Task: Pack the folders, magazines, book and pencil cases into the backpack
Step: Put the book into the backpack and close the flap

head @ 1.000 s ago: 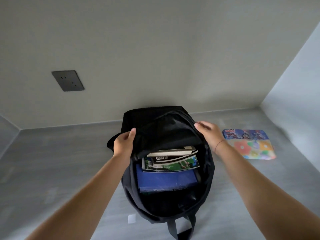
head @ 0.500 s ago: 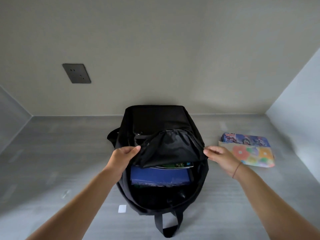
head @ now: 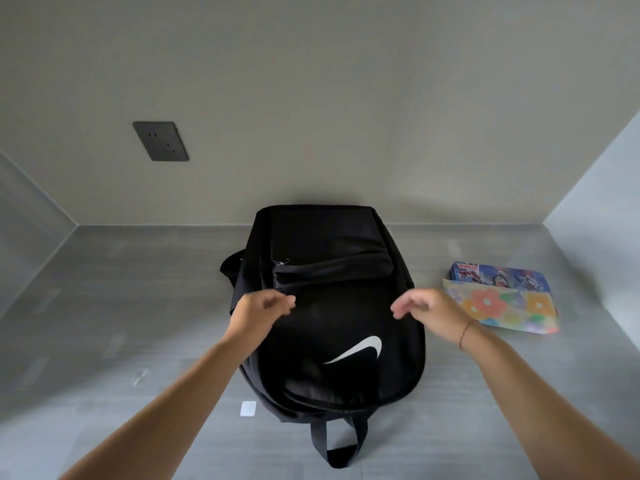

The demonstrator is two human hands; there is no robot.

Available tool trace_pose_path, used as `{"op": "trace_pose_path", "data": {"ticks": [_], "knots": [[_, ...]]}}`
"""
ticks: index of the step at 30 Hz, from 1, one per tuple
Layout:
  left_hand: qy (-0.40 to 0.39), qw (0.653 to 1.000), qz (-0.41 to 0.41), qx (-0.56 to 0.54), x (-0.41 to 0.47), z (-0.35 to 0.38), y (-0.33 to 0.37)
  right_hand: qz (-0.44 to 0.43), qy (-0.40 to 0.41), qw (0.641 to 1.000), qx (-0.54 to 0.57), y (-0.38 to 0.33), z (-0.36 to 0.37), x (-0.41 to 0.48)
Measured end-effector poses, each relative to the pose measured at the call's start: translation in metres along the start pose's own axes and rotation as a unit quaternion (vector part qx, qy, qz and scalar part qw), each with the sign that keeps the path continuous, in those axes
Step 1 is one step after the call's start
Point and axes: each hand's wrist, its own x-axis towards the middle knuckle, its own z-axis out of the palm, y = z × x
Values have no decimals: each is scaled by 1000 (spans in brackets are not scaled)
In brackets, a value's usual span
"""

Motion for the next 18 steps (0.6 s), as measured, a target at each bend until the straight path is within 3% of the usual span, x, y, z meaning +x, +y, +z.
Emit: {"op": "trace_pose_path", "data": {"ticks": [4, 8, 14, 18], "knots": [[68, 981, 106, 150, 21, 12, 11, -71, 102, 992, -28, -14, 20, 13], [74, 943, 145, 290, 44, 22, 16, -72, 86, 987, -116, -22, 44, 40], [38, 948, 168, 268, 66, 32, 22, -84, 77, 960, -254, -42, 59, 71], [37, 942, 183, 279, 72, 30, 14, -79, 78, 955, -276, -34, 70, 61]]}}
